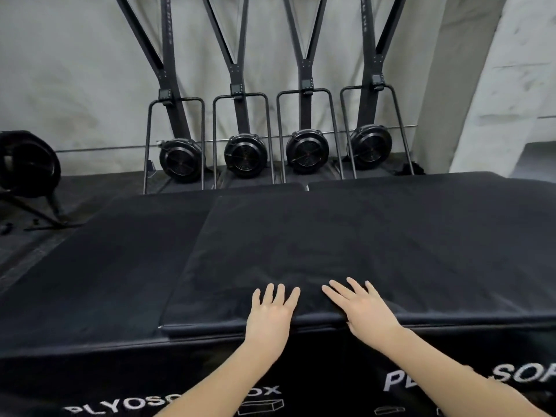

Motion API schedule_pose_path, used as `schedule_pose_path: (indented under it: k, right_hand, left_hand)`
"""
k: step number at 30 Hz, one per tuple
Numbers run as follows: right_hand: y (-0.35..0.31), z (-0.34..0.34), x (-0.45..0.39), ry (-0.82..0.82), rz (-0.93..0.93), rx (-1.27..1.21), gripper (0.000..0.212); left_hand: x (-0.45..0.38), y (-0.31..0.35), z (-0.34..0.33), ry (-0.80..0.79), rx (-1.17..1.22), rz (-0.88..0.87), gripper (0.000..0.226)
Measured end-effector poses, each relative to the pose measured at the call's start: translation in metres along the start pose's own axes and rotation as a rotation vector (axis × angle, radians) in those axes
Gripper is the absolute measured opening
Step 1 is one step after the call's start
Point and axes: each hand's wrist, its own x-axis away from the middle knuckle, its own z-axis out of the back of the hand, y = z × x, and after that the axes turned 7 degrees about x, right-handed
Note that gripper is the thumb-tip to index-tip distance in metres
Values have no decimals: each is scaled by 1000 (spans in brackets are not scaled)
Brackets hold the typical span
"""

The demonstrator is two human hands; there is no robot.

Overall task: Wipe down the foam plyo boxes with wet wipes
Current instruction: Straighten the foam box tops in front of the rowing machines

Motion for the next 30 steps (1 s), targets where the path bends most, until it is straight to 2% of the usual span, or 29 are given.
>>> schedule_pose_path:
  k: [8,14,17,21,24,26,28,30]
  right_hand:
    - [9,-5,-3,65,32,19,94]
    - [12,-9,10,189,51,9,96]
    - [15,-15,17,158,60,-23,102]
    - [21,-21,23,106,125,-150,90]
    - [31,-14,26,45,170,-369,84]
    - [39,-3,27,48,135,-594,69]
    - [48,11,33,174,-18,-799,49]
    - [64,21,47,313,-201,-879,34]
  left_hand:
    - [-16,7,-5,1,16,7,92]
    - [-6,11,0,-38,3,-44,93]
    - [-1,18,2,-72,8,-68,92]
    - [5,12,19,-233,63,-115,93]
    - [-1,16,43,-383,241,-76,88]
    - [-13,31,56,-294,363,-35,73]
    - [-27,56,66,-63,503,-39,57]
    - [-41,90,76,122,654,-60,51]
